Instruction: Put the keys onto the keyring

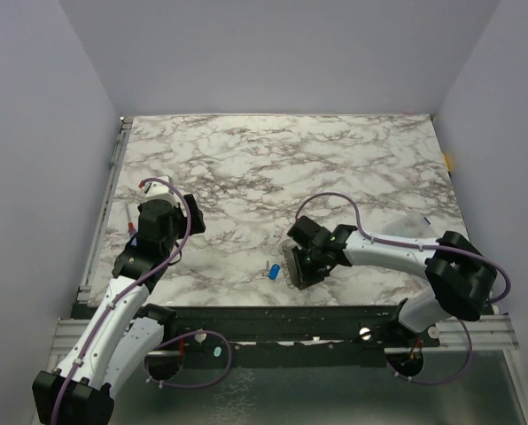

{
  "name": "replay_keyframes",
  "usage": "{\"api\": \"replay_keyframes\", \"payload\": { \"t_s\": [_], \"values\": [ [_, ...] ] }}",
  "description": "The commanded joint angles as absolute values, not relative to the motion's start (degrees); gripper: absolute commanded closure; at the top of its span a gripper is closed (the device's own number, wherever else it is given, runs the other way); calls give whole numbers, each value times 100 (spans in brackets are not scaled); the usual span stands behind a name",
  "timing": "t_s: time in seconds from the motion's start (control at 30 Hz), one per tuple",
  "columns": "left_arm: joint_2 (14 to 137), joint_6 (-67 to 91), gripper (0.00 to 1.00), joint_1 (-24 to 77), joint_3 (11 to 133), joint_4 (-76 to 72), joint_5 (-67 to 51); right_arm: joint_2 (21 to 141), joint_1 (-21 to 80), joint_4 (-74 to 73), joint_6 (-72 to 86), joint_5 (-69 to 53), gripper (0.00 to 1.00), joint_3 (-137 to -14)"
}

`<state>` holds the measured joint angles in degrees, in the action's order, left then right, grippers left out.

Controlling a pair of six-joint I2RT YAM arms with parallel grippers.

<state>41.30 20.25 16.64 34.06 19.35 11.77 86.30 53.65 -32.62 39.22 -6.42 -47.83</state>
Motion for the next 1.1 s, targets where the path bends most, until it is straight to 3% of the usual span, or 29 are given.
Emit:
{"api": "replay_keyframes", "payload": {
  "t_s": [0.0,0.1,0.5,1.07],
  "values": [
    [4085,1952,12,1688,3488,1870,1067,8761,5414,-3181,3969,-420,89,-4814],
    [4070,1951,12,1688,3481,1871,1066,8776,5417,-3213,3919,-347,99,-4903],
    [3814,1764,12,1691,3480,1621,16,8287,5415,-3375,2920,553,99,-5514],
    [3870,1670,21,1830,3776,523,-3738,7669,5414,-3531,518,271,99,-6573]
  ]
}}
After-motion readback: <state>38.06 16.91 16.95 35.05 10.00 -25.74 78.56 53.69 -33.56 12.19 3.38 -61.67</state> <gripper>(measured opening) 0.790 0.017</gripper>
